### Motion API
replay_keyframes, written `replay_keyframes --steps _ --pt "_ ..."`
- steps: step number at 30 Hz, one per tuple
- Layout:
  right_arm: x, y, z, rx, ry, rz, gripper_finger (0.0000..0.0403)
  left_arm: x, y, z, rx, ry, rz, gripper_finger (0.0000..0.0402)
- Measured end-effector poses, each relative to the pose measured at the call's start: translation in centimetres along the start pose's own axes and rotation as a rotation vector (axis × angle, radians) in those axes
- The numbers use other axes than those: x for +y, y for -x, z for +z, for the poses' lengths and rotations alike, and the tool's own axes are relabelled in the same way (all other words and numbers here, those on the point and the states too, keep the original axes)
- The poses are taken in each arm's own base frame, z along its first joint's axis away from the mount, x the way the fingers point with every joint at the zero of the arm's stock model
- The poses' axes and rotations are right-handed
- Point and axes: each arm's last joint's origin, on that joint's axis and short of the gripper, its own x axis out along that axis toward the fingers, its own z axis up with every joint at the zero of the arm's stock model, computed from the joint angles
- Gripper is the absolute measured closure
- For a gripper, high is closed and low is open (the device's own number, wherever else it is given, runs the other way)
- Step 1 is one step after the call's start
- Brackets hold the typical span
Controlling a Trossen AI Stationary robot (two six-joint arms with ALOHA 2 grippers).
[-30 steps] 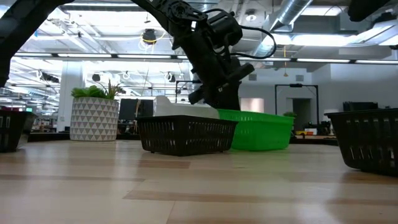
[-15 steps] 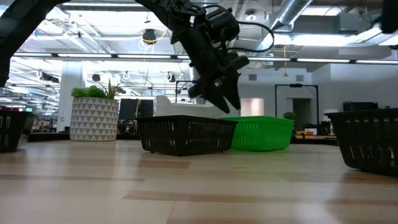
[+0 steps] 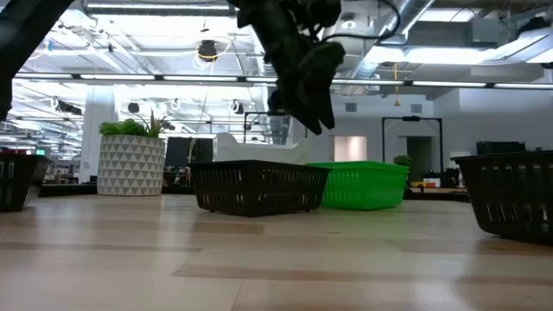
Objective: Stack baskets by color
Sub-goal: Adjust the bottom green bin
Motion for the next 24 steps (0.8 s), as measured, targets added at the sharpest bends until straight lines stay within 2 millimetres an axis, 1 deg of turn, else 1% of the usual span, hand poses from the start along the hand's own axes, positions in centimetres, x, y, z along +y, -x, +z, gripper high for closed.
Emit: replay_keyframes --steps 3,6,9,13,15,18,22,24 --pt "0.1 -0.4 -1.3 0.009 -0.069 0.002 0.034 -1.2 1.4 -0.1 -0.018 -0.051 -0.02 0.0223" --pt "0.1 -0.8 -2.9 0.067 -0.146 -0.029 0.034 -2.4 2.8 -0.3 -0.027 -0.091 -0.023 0.0223" --pt "0.5 -2.2 -4.7 0.132 -0.187 -0.108 0.034 -3.4 4.6 -0.7 -0.036 -0.14 -0.025 0.0223" --pt "1.3 -3.9 -6.2 0.206 -0.185 -0.204 0.034 -4.5 7.7 -1.1 -0.079 -0.2 -0.009 0.0223" --pt "1.6 -4.5 -6.5 0.229 -0.186 -0.238 0.034 -4.9 9.5 -1.3 -0.106 -0.218 0.003 0.0223" --pt "2.2 -5.6 -6.9 0.217 -0.19 -0.255 0.034 -5.1 12.8 -1.8 -0.164 -0.226 0.022 0.0223" --pt "3.1 -7.6 -6.7 0.178 -0.233 -0.32 0.034 -5.3 17.6 -2.7 -0.26 -0.233 0.034 0.0223" --pt "3.7 -8.7 -6.5 0.159 -0.249 -0.348 0.034 -5.4 20.2 -3.4 -0.311 -0.238 0.038 0.0223"
